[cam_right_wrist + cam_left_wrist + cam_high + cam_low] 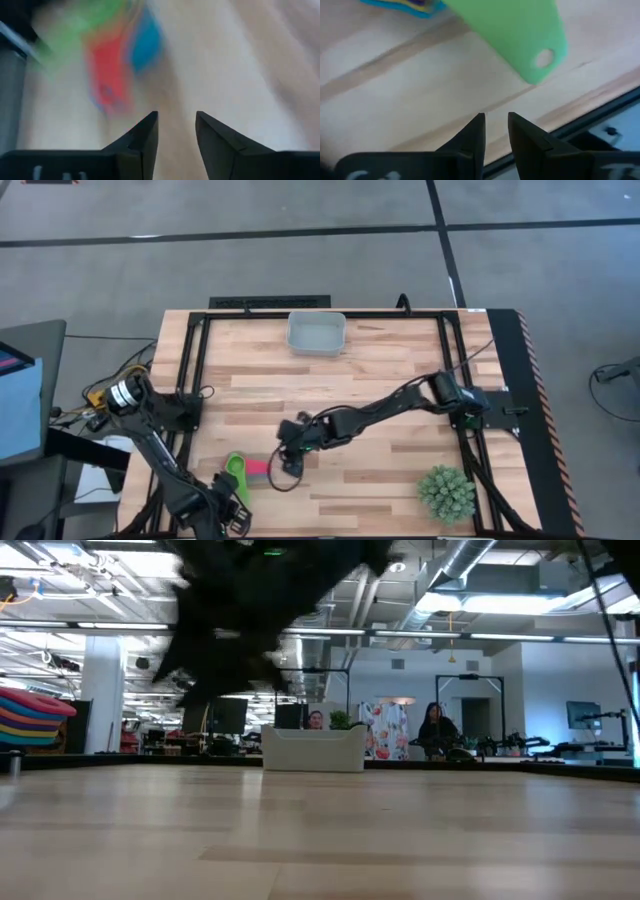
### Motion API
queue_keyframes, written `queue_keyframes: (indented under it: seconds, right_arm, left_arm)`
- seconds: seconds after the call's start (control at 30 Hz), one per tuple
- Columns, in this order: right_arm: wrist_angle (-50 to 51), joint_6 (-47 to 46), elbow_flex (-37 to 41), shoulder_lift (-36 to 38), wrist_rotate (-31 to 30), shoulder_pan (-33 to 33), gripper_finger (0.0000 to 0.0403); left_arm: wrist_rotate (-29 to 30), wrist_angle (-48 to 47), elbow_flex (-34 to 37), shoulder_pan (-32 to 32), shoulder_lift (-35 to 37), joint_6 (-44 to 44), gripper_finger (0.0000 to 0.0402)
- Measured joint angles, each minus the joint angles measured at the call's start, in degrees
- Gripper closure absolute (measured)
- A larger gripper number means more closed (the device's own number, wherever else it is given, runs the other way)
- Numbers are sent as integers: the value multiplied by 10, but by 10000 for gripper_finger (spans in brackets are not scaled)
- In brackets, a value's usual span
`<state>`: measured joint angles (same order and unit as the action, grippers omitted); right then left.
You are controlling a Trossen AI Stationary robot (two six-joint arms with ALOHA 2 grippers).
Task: Nest measuring cups in basket
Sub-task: Stack the green measuring cup on top of the red measuring cup
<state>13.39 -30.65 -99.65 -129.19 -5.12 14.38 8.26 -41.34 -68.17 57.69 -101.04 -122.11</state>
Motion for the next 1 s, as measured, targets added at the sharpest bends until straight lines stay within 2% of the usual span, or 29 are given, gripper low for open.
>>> queue_keyframes:
  seconds: [0.07, 0.13, 0.37, 0.73, 1.0]
  right_arm:
    - [-50, 2, -6, -22, 10, 0, 254]
    - [-28, 5, -6, -28, 14, 0, 259]
    - [-48, 7, -13, -53, 26, 0, 273]
    - [-109, 49, -14, -59, 38, -11, 282]
    - [-154, 72, -14, -69, 116, -16, 283]
  left_arm:
    - [13, 4, 1, 0, -3, 3, 331]
    - [15, 3, -1, -9, -2, 10, 331]
    - [33, -2, 0, -32, 5, 41, 331]
    - [30, 0, 0, -71, 6, 103, 331]
    - [27, 4, 0, -104, 7, 153, 331]
